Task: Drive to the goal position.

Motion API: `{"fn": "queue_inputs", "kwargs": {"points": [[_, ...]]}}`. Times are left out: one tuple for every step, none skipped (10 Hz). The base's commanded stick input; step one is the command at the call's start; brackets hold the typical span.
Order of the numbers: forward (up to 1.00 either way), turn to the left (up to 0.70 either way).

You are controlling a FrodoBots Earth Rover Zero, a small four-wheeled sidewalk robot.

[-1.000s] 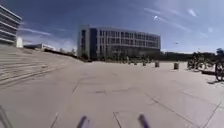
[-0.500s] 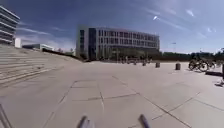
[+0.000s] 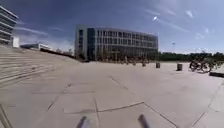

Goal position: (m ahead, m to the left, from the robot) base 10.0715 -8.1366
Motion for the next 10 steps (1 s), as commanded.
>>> {"fn": "queue_inputs", "kwargs": {"points": [[0.7,0.0],[0.7,0.0],[0.7,0.0],[0.7,0.0],[0.7,0.0],[0.7,0.0],[0.7,-0.11],[0.7,-0.35],[0.7,-0.26],[0.7,-0.08]]}}
